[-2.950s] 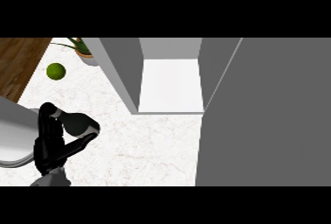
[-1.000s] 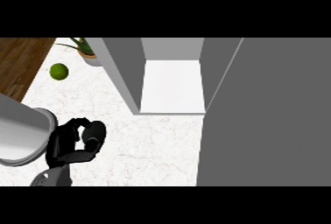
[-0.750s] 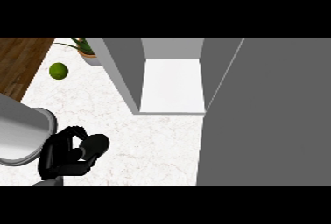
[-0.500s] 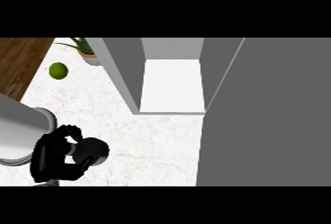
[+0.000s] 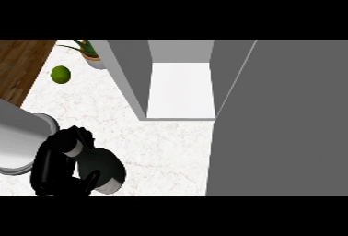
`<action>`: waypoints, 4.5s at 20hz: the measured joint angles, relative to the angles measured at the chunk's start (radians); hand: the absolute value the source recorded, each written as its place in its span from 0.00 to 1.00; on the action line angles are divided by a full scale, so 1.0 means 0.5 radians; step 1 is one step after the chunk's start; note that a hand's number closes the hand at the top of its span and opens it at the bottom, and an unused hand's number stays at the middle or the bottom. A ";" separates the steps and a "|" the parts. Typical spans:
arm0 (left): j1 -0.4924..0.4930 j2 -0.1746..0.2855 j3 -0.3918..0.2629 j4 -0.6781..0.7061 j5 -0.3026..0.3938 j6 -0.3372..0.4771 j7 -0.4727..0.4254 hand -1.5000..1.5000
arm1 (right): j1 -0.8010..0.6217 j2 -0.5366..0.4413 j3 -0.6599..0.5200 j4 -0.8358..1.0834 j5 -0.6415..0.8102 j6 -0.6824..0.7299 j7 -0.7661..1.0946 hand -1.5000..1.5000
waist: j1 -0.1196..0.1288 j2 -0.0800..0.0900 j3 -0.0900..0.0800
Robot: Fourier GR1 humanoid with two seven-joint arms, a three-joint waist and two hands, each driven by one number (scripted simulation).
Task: Pick up the wine, place it into the cabinet and close the cabinet
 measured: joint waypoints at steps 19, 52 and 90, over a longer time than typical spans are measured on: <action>-0.517 -0.216 -0.647 -0.439 -0.242 0.723 0.823 1.00 | 0.030 0.018 -0.012 -0.005 -0.013 0.008 -0.013 0.00 | -0.022 0.004 -0.001; -1.280 -0.226 -0.979 0.490 0.115 1.640 0.392 1.00 | 0.019 0.012 0.017 -0.011 -0.014 0.024 -0.008 0.00 | -0.033 0.008 -0.002; -1.602 -0.209 -0.497 1.566 0.290 1.255 -0.151 1.00 | -0.028 -0.002 -0.081 0.043 -0.040 0.048 -0.012 0.00 | -0.038 0.010 -0.002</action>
